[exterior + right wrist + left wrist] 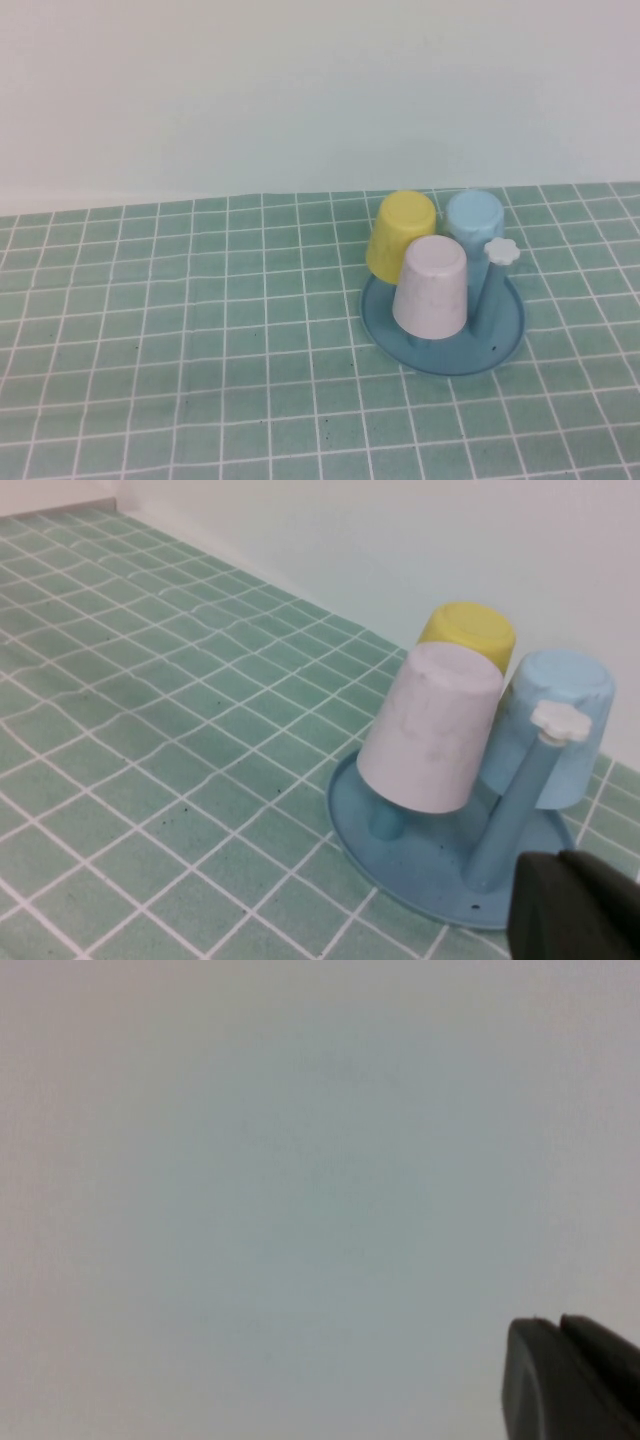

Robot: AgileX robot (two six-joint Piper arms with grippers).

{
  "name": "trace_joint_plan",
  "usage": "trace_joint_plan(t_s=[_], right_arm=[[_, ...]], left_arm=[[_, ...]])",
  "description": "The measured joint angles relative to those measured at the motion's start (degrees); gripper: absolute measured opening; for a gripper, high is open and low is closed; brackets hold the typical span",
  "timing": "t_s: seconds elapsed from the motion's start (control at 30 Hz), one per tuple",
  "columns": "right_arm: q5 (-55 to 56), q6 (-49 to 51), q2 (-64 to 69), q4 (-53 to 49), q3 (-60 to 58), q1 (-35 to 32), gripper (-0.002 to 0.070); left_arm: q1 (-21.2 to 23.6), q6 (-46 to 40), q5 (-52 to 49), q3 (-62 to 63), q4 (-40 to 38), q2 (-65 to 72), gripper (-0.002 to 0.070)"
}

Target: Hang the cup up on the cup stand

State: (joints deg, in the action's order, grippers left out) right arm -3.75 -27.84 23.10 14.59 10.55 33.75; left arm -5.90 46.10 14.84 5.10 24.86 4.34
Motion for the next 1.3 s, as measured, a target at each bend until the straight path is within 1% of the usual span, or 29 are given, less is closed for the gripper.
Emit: trace_joint_plan(t_s=[0.1,0.3,0.37,0.4,0.43,0.47,0.53,0.57,0.6,0.63,0.67,0.8,0.9,1.0,1.07,1.3], right_arm=[[-0.1,0.0,0.0,0.0,0.0,0.0,-0.0001],[-0.4,0.0,0.0,0.0,0.0,0.0,-0.0001],[-0.4,0.0,0.0,0.0,0.0,0.0,-0.0001],[-0.4,0.0,0.0,0.0,0.0,0.0,-0.0001],[-0.4,0.0,0.0,0.0,0.0,0.0,-0.0001],[-0.4,0.0,0.0,0.0,0.0,0.0,-0.0001],[-0.4,0.0,0.0,0.0,0.0,0.0,-0.0001],[-0.4,0.0,0.0,0.0,0.0,0.0,-0.0001],[-0.4,0.0,0.0,0.0,0.0,0.0,-0.0001],[-0.4,0.0,0.0,0.0,0.0,0.0,-0.0001],[-0.4,0.0,0.0,0.0,0.0,0.0,-0.0001],[-0.6,0.0,0.0,0.0,0.0,0.0,-0.0001],[-0.6,0.0,0.0,0.0,0.0,0.0,-0.0001],[-0.7,0.0,0.0,0.0,0.0,0.0,-0.0001],[-0.7,0.0,0.0,0.0,0.0,0.0,-0.0001],[-0.7,0.0,0.0,0.0,0.0,0.0,-0.0001]], left_arm=[[1.4,1.5,-1.6,-0.7,0.0,-2.5,-0.0001],[1.5,1.3,-4.1,-0.7,0.5,-2.6,0.0],[1.5,-1.7,-3.5,-1.3,0.8,-2.6,0.0],[1.5,-5.5,-3.3,-2.0,-0.5,-2.6,0.0],[1.5,-11.6,-3.3,-2.9,-3.4,-2.6,0.0],[1.5,-18.4,-3.5,-3.7,-8.4,-2.6,0.0],[1.5,-39.3,-5.1,-5.4,-20.5,-2.6,-0.0001],[1.5,-46.6,-5.6,-5.4,-24.9,-2.6,-0.0001],[1.5,-53.3,-6.7,-5.3,-28.0,-2.6,-0.0001],[1.5,-57.3,-9.0,-5.1,-28.4,-2.6,0.0],[1.5,-59.0,-11.2,-5.2,-28.1,-2.6,-0.0001],[1.5,-58.6,-22.7,-5.2,-27.5,-3.4,-0.0001],[1.5,-54.6,-32.5,-5.2,-24.9,-5.1,-0.0001],[1.5,-52.5,-32.9,-5.3,-23.4,-5.1,-0.0001],[1.5,-51.4,-32.8,-5.3,-24.2,-5.1,-0.0001],[1.5,-51.3,-32.8,-5.3,-24.9,-5.1,-0.0001]])
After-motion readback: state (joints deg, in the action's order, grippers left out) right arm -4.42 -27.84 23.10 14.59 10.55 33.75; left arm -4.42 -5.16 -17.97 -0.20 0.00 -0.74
